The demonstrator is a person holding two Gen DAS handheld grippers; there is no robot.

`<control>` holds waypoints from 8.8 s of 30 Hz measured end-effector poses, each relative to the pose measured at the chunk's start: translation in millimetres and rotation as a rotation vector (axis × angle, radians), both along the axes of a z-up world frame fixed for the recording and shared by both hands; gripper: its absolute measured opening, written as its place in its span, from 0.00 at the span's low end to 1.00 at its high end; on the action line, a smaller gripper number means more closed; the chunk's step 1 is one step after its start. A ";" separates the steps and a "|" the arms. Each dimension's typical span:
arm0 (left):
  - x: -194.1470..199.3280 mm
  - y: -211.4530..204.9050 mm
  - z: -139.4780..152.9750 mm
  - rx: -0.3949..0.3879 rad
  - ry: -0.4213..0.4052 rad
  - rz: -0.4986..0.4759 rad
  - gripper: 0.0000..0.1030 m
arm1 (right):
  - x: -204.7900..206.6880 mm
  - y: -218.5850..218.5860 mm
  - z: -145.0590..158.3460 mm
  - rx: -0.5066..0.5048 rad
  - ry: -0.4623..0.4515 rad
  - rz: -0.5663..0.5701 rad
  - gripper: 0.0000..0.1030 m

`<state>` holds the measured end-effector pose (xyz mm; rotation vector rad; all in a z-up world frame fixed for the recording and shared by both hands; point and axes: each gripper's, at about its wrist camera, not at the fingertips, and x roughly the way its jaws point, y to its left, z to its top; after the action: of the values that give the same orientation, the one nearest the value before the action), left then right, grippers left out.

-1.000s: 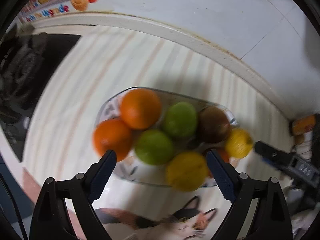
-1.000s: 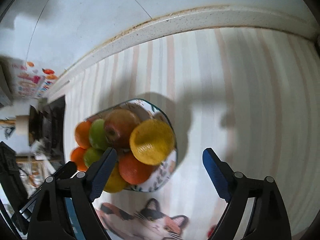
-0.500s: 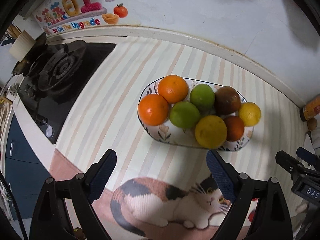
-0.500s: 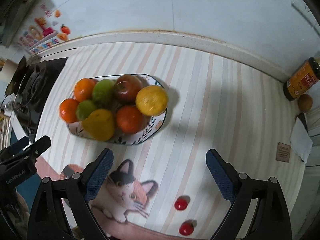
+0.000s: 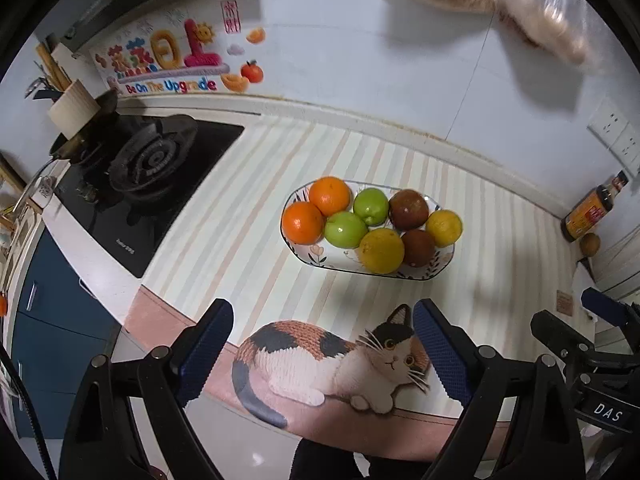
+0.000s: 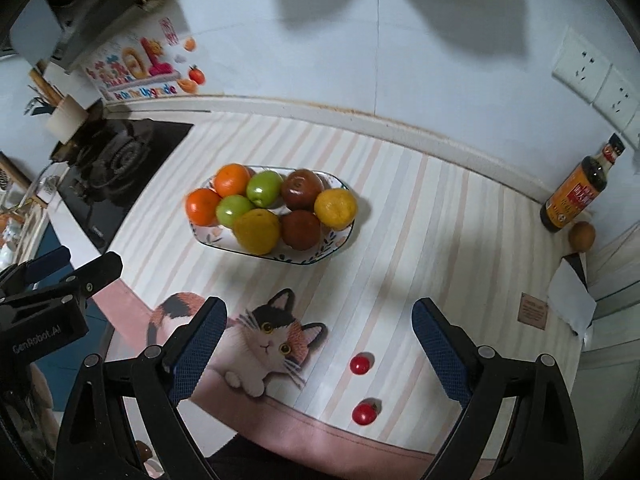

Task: Organize fruits
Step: 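Lift both open tools up away from the plate, then grasp a red cherry tomato with the right tool, then grasp the other red cherry tomato with the left tool while the right tool holds its tomato, then set the right tool's tomato on the plate and open it while the left tool carries its tomato, then lower the cherry tomato onto the plate edge and open the left tool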

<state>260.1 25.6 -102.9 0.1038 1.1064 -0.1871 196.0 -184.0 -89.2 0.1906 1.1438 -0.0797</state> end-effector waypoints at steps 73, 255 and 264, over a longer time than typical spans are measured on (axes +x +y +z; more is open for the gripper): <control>-17.3 -173.6 -168.7 0.181 0.333 -0.303 1.00 | -85.8 -137.8 -214.3 0.336 0.435 -0.314 0.32; 144.0 66.8 -227.9 -0.284 0.382 0.126 0.27 | 137.3 10.3 -140.0 0.369 0.191 -0.045 0.73; 130.7 78.0 -207.8 -0.252 0.297 0.122 0.24 | 134.9 6.4 -136.3 0.362 0.176 -0.044 0.73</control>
<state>390.8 103.7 -310.7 -0.2232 1.3702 -0.2357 330.9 -177.6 -225.4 0.5393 1.3246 0.0743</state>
